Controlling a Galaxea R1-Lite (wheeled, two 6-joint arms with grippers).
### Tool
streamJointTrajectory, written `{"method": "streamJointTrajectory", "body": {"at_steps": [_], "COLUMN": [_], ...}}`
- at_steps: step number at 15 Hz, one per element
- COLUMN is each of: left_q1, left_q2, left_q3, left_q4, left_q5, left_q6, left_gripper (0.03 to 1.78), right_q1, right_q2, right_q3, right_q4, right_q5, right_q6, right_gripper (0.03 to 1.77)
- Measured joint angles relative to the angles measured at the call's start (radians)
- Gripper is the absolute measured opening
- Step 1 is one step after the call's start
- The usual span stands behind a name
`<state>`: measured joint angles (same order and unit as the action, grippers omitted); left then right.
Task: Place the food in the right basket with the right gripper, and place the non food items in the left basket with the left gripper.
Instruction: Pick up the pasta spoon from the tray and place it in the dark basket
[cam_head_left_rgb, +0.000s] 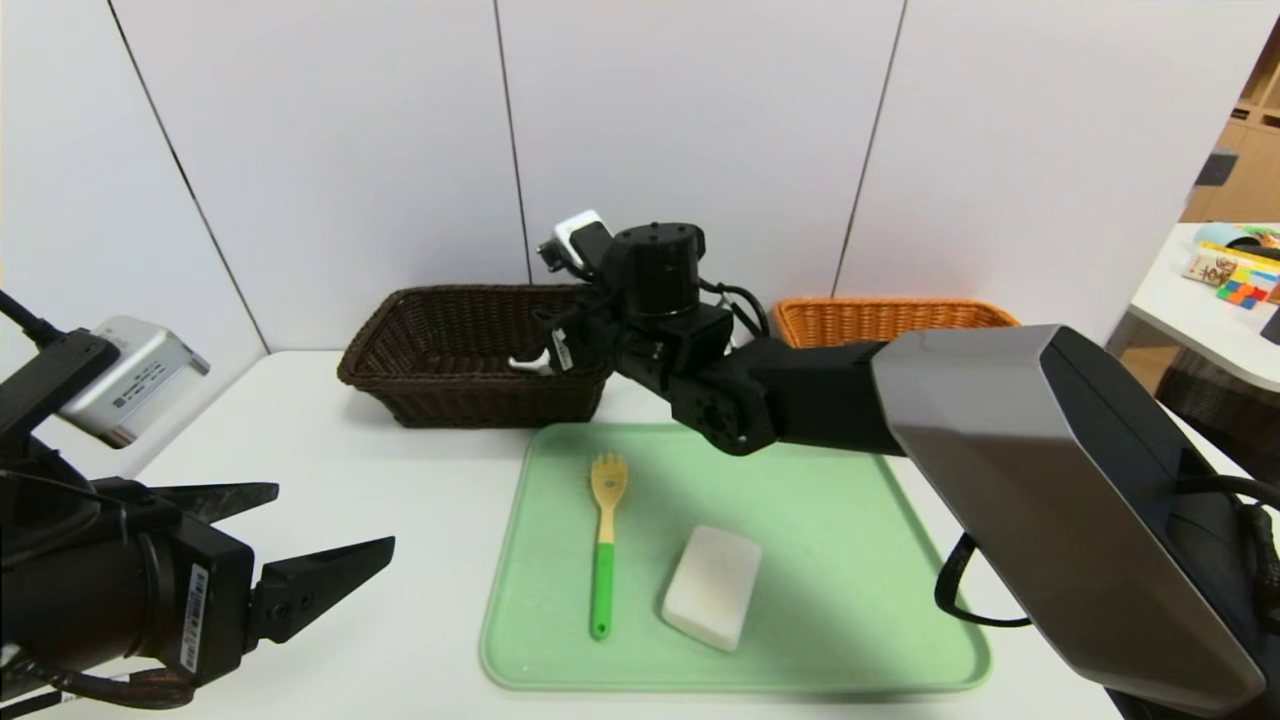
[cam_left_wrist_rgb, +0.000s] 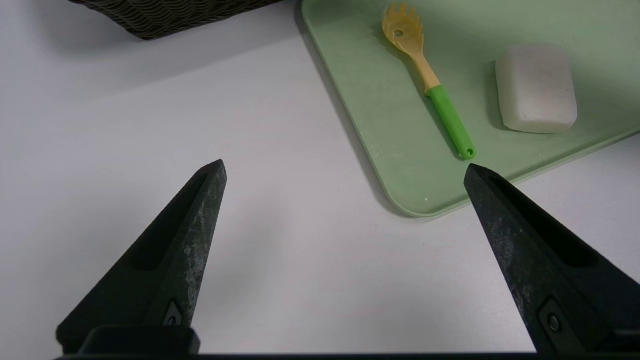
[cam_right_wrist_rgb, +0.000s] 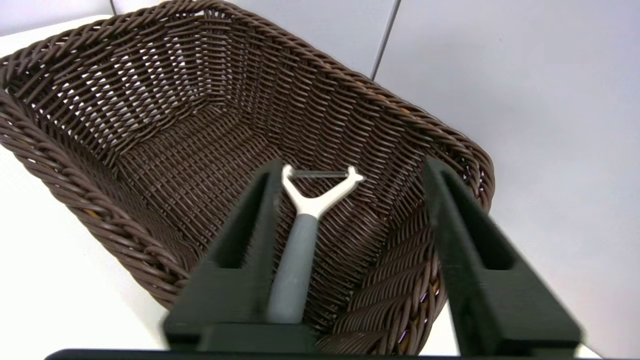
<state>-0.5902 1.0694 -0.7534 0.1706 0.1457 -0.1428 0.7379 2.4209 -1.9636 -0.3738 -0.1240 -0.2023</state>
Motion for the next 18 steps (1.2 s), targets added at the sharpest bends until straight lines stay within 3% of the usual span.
{"method": "streamJointTrajectory", "body": {"at_steps": [4, 8, 18], "left_q1": [-0.001, 0.000, 0.000], "left_q2": [-0.001, -0.009, -0.055], "left_q3": [-0.003, 0.002, 0.011], "left_q4": [0.000, 0.000, 0.006], "left_q5": [0.001, 0.002, 0.002], "left_q6": [0.000, 0.000, 0.002], "left_gripper": [1.69, 1.69, 1.69], "right_q1": [-0.001, 0.002, 0.049], "right_q2": [-0.019, -0.139, -0.704], "right_q3": [0.007, 0.090, 0.693], "right_q4": [0.008, 0.087, 0.104], "right_q5": [-0.013, -0.028, -0.134], "right_q6": [0.001, 0.011, 0.014], "right_gripper": [1.30, 1.46, 1.64]}}
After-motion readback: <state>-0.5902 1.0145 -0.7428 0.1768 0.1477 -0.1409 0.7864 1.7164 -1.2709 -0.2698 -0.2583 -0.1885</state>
